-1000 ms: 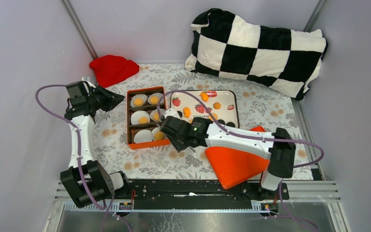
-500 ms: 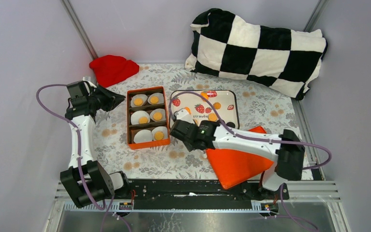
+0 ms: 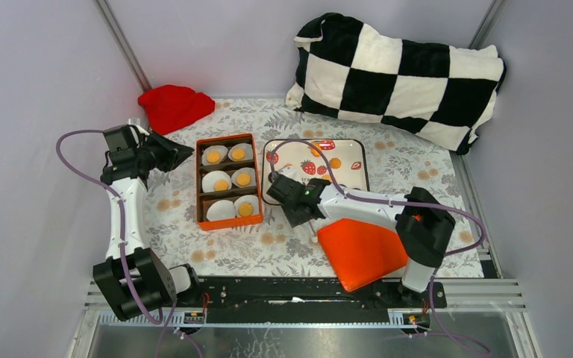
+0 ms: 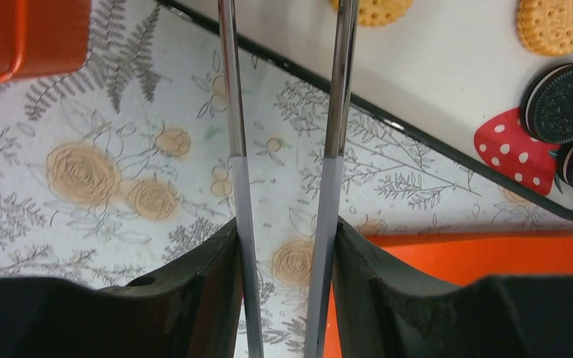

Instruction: Pack the cookies

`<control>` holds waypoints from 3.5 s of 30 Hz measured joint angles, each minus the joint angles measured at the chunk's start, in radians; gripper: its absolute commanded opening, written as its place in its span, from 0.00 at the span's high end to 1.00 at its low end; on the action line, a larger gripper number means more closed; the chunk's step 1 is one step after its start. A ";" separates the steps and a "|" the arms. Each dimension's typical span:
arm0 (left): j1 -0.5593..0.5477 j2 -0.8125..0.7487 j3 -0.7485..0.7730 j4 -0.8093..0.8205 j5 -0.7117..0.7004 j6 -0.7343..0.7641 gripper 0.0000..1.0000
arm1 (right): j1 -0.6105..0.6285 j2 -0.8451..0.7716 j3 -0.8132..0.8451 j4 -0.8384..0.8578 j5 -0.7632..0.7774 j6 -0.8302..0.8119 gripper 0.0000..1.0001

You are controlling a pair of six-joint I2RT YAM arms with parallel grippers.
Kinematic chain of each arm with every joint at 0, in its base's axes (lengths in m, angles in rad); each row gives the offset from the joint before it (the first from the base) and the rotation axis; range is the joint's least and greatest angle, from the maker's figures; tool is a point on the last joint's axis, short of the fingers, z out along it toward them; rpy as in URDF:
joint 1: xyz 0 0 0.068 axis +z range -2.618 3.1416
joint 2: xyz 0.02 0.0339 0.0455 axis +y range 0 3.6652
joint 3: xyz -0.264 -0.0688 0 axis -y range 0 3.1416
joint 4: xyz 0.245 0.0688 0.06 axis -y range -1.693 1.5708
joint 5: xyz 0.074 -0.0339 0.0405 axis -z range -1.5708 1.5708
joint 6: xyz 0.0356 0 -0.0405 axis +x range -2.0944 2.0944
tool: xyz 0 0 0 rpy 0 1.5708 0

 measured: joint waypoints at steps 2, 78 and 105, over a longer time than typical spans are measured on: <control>0.000 0.000 0.000 0.000 0.000 0.000 0.79 | -0.024 0.016 0.002 0.016 -0.010 -0.007 0.51; 0.000 0.002 0.000 -0.002 -0.015 0.021 0.79 | 0.194 0.252 0.492 -0.080 -0.208 -0.208 0.44; -0.001 -0.002 -0.002 0.002 0.003 0.022 0.78 | 0.199 0.105 0.245 -0.021 -0.216 -0.144 0.54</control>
